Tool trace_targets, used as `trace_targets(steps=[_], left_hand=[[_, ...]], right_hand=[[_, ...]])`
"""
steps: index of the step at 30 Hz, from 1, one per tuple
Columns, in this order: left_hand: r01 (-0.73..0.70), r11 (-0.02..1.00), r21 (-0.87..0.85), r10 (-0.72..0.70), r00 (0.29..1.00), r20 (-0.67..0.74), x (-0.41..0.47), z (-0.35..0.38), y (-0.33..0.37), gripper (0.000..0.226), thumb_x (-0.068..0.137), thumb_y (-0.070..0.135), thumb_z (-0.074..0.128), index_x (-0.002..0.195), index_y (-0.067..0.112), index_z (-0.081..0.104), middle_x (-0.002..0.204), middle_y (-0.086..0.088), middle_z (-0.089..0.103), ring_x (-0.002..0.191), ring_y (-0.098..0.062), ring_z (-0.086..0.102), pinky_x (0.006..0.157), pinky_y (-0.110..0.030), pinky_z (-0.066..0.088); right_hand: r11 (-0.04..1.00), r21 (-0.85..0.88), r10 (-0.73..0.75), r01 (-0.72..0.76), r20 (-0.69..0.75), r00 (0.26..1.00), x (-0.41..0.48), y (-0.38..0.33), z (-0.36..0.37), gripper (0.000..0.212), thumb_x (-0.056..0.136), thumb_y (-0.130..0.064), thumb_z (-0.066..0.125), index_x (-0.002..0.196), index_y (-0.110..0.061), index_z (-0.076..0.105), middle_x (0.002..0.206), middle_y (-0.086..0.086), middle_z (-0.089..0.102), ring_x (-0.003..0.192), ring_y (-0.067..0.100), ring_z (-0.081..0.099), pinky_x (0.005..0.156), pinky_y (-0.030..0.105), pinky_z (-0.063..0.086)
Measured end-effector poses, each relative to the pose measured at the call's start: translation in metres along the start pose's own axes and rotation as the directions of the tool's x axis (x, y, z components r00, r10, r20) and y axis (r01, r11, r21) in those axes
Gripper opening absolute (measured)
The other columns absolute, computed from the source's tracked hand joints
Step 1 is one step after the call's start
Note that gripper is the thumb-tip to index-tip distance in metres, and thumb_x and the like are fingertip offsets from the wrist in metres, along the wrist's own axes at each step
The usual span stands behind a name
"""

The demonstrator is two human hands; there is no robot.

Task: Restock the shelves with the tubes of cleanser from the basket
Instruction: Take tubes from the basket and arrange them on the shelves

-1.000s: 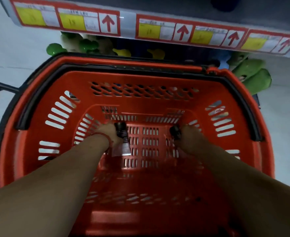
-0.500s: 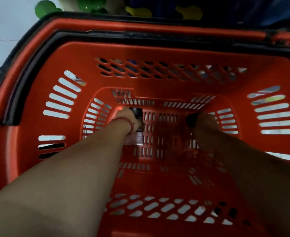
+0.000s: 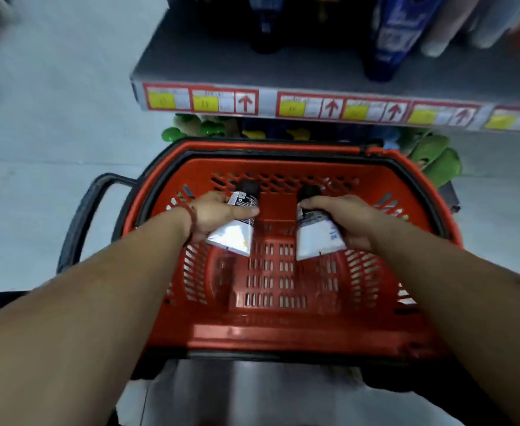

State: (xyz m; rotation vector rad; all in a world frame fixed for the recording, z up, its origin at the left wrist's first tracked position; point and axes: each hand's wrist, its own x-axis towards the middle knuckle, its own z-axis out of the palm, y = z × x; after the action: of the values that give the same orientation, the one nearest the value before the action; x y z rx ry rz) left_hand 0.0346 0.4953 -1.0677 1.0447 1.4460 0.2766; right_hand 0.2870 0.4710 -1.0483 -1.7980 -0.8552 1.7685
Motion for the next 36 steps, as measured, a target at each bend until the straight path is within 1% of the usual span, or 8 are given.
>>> trace_targets(steps=[4, 10, 11, 14, 21, 25, 29, 36], left_hand=[[-0.157, 0.987, -0.020, 0.158, 0.986, 0.047, -0.063, -0.018, 0.054, 0.041, 0.078, 0.014, 0.081, 0.116, 0.002, 0.070, 0.113, -0.016, 0.074, 0.105, -0.033, 0.071, 0.095, -0.042, 0.056], [-0.378, 0.926, 0.008, 0.378, 0.925, 0.037, -0.129, -0.040, 0.120, 0.054, 0.064, 0.021, 0.091, 0.116, 0.018, 0.073, 0.110, -0.010, 0.076, 0.101, -0.031, 0.074, 0.094, -0.044, 0.056], [-0.404, 0.914, 0.023, 0.403, 0.914, 0.032, -0.137, -0.041, 0.128, 0.051, 0.067, 0.024, 0.090, 0.116, 0.020, 0.074, 0.108, -0.007, 0.077, 0.099, -0.027, 0.075, 0.088, -0.039, 0.059], [-0.476, 0.876, 0.074, 0.478, 0.878, -0.012, -0.152, -0.039, 0.140, 0.039, 0.076, 0.025, 0.085, 0.112, 0.023, 0.074, 0.101, 0.000, 0.079, 0.090, -0.018, 0.076, 0.072, -0.026, 0.059], [-0.527, 0.790, -0.311, 0.486, 0.850, -0.205, -0.128, -0.043, 0.118, 0.045, 0.076, 0.016, 0.078, 0.116, 0.004, 0.061, 0.054, -0.005, 0.053, 0.057, -0.027, 0.064, 0.061, -0.031, 0.059], [-0.562, 0.715, -0.415, 0.516, 0.825, -0.229, -0.124, -0.046, 0.131, 0.055, 0.086, 0.009, 0.070, 0.136, 0.002, 0.048, 0.096, -0.016, 0.075, 0.075, -0.024, 0.072, 0.071, -0.034, 0.060], [-0.564, 0.635, -0.529, 0.556, 0.808, -0.194, -0.126, -0.053, 0.138, 0.070, 0.076, 0.004, 0.078, 0.140, 0.017, 0.051, 0.115, -0.019, 0.069, 0.092, -0.027, 0.070, 0.082, -0.043, 0.059], [-0.521, 0.715, -0.466, 0.507, 0.846, -0.167, -0.121, -0.041, 0.144, 0.012, 0.099, 0.025, 0.058, 0.107, 0.022, 0.066, 0.135, -0.021, 0.057, 0.095, -0.032, 0.072, 0.077, -0.047, 0.061]], right_hand=[[0.981, -0.101, -0.163, 0.167, 0.048, 0.985, -0.052, -0.048, -0.003, 0.052, 0.070, -0.030, 0.088, 0.107, 0.003, 0.074, 0.099, 0.018, 0.076, 0.090, 0.037, 0.074, 0.088, 0.050, 0.059], [0.891, -0.241, -0.377, 0.385, 0.080, 0.923, -0.115, -0.114, -0.006, 0.053, 0.060, -0.043, 0.092, 0.097, -0.008, 0.078, 0.100, 0.016, 0.077, 0.096, 0.041, 0.071, 0.103, 0.062, 0.045], [0.881, -0.230, -0.402, 0.413, 0.096, 0.911, -0.122, -0.122, -0.008, 0.048, 0.065, -0.039, 0.090, 0.096, -0.006, 0.076, 0.094, 0.016, 0.076, 0.083, 0.038, 0.070, 0.083, 0.047, 0.059], [0.847, -0.181, -0.481, 0.500, 0.137, 0.866, -0.133, -0.134, -0.015, 0.020, 0.079, -0.031, 0.083, 0.087, -0.017, 0.071, 0.062, 0.005, 0.054, 0.046, 0.018, 0.042, 0.047, 0.025, 0.029], [0.795, 0.218, -0.593, 0.566, 0.080, 0.801, -0.116, -0.124, -0.018, 0.031, 0.093, -0.012, 0.066, 0.121, -0.015, 0.055, 0.070, 0.011, 0.066, 0.031, 0.008, 0.028, 0.050, 0.027, 0.048], [0.790, 0.261, -0.593, 0.555, 0.096, 0.800, -0.111, -0.124, -0.017, 0.060, 0.091, 0.001, 0.063, 0.143, -0.020, 0.042, 0.106, 0.026, 0.073, 0.056, 0.019, 0.062, 0.072, 0.036, 0.060], [0.777, 0.394, -0.591, 0.492, 0.184, 0.786, -0.109, -0.127, -0.015, 0.056, 0.081, 0.004, 0.071, 0.129, -0.022, 0.057, 0.117, 0.028, 0.065, 0.101, 0.042, 0.066, 0.096, 0.052, 0.055], [0.777, 0.272, -0.587, 0.567, -0.009, 0.809, -0.095, -0.132, -0.007, 0.012, 0.104, -0.024, 0.053, 0.099, -0.015, 0.059, 0.129, 0.028, 0.052, 0.103, 0.048, 0.068, 0.089, 0.049, 0.059]])
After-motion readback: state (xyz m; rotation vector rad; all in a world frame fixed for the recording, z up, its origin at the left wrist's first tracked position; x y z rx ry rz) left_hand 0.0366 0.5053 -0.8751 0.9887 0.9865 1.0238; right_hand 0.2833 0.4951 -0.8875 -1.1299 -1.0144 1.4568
